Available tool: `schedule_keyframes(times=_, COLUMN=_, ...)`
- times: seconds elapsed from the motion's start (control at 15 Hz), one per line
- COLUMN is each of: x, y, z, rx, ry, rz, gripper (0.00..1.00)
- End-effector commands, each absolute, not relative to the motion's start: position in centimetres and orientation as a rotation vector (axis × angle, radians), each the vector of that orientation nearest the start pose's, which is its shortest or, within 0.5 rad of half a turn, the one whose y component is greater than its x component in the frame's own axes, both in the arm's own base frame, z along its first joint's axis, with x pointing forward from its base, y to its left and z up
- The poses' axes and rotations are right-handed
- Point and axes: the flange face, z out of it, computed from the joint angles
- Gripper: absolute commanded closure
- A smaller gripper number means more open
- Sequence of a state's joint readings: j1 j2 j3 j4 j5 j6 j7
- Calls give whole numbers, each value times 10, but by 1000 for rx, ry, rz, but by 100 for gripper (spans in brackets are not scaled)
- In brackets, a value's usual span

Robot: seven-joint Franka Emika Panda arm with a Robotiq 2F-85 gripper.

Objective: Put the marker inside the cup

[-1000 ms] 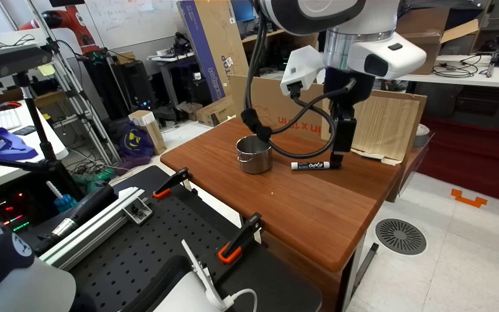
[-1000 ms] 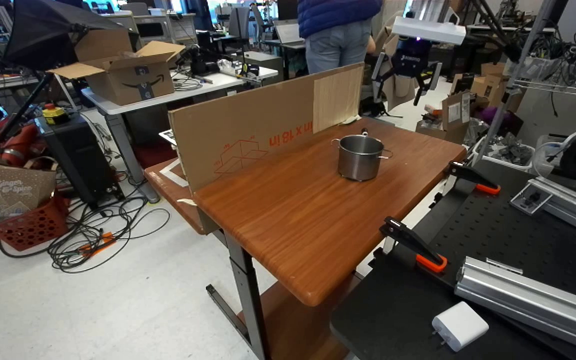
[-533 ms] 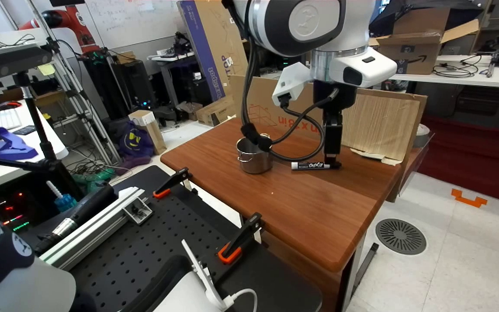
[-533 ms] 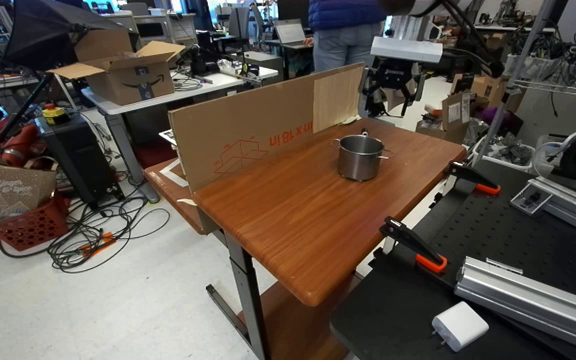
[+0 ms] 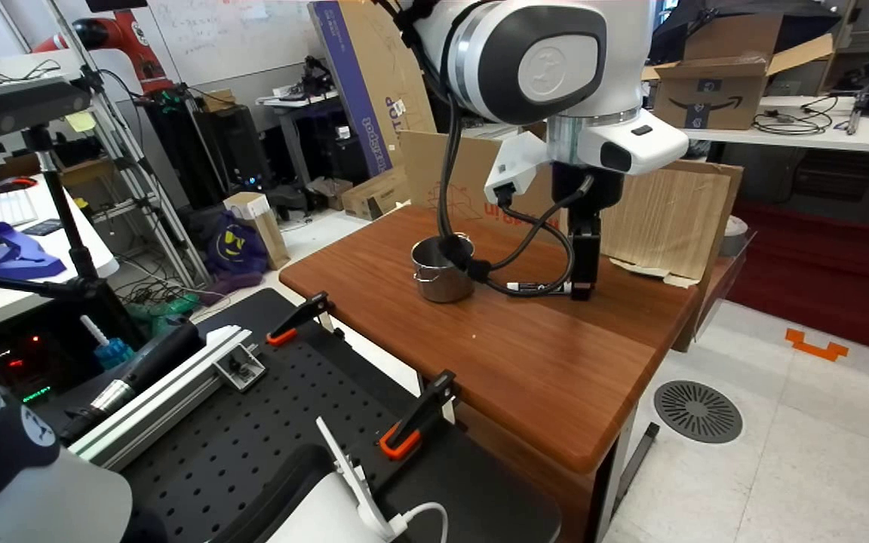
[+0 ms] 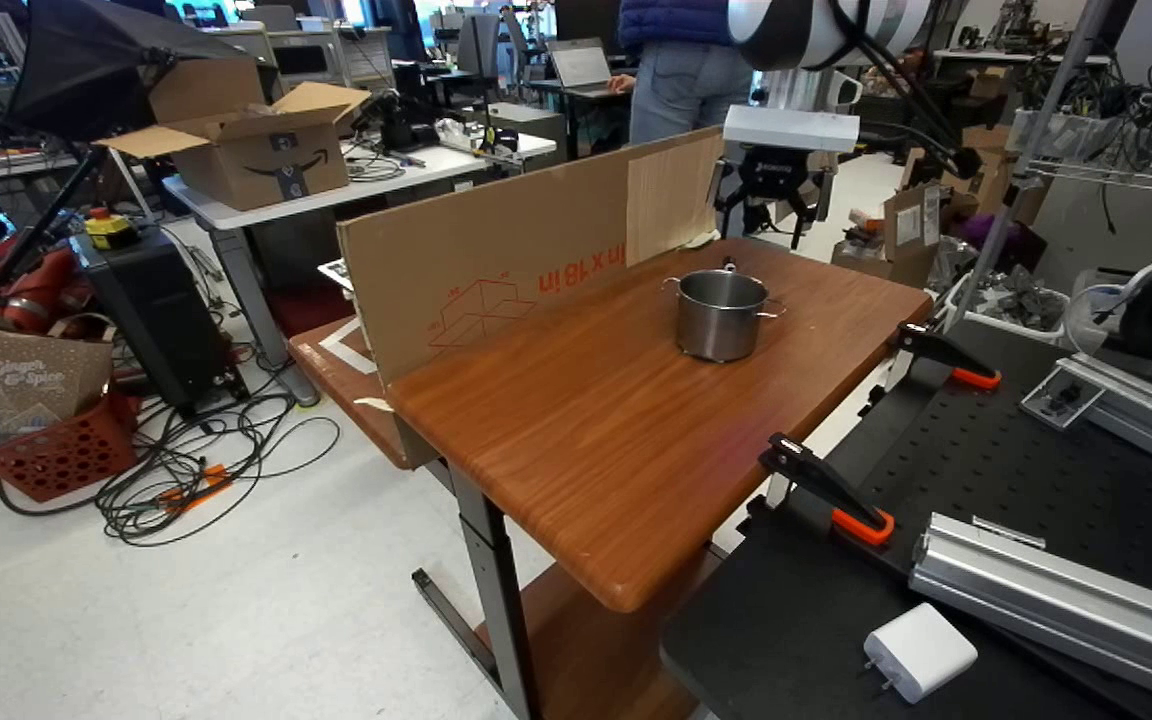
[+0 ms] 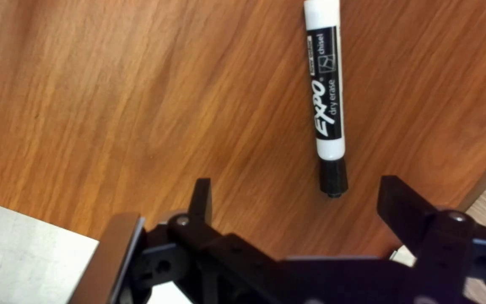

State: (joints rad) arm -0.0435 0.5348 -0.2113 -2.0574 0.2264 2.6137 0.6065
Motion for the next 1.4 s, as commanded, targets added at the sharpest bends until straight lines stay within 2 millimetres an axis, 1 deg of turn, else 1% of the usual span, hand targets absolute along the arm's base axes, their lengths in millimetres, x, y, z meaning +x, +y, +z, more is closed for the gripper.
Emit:
schedule_keyframes(times=0.0, x=588, y=-158, z=169, rx=-2728, ry=1551, rz=-98, gripper=0)
schedule_keyframes(times=0.33, x=599, y=-157, z=155, rx=-2756, ry=1543, rz=-103, gripper=0)
schedule_keyframes(times=0.4, x=601, y=-156, z=151, rx=-2765, ry=1537, rz=-102, gripper=2)
schedule_keyframes(times=0.47, x=603, y=-155, z=149, rx=-2775, ry=1526, rz=-98, gripper=26)
schedule_keyframes(times=0.53, x=604, y=-155, z=146, rx=-2784, ry=1517, rz=-95, gripper=27)
schedule_keyframes(times=0.6, x=605, y=-154, z=145, rx=-2788, ry=1513, rz=-94, gripper=33)
schedule_keyframes(times=0.8, x=607, y=-152, z=146, rx=-2793, ry=1499, rz=-105, gripper=59)
schedule_keyframes(times=1.13, x=609, y=-149, z=156, rx=-2792, ry=1473, rz=-138, gripper=96)
schedule_keyframes(times=1.2, x=608, y=-148, z=157, rx=-2792, ry=1467, rz=-143, gripper=99)
schedule_keyframes(times=1.33, x=609, y=-147, z=159, rx=-2793, ry=1460, rz=-160, gripper=95)
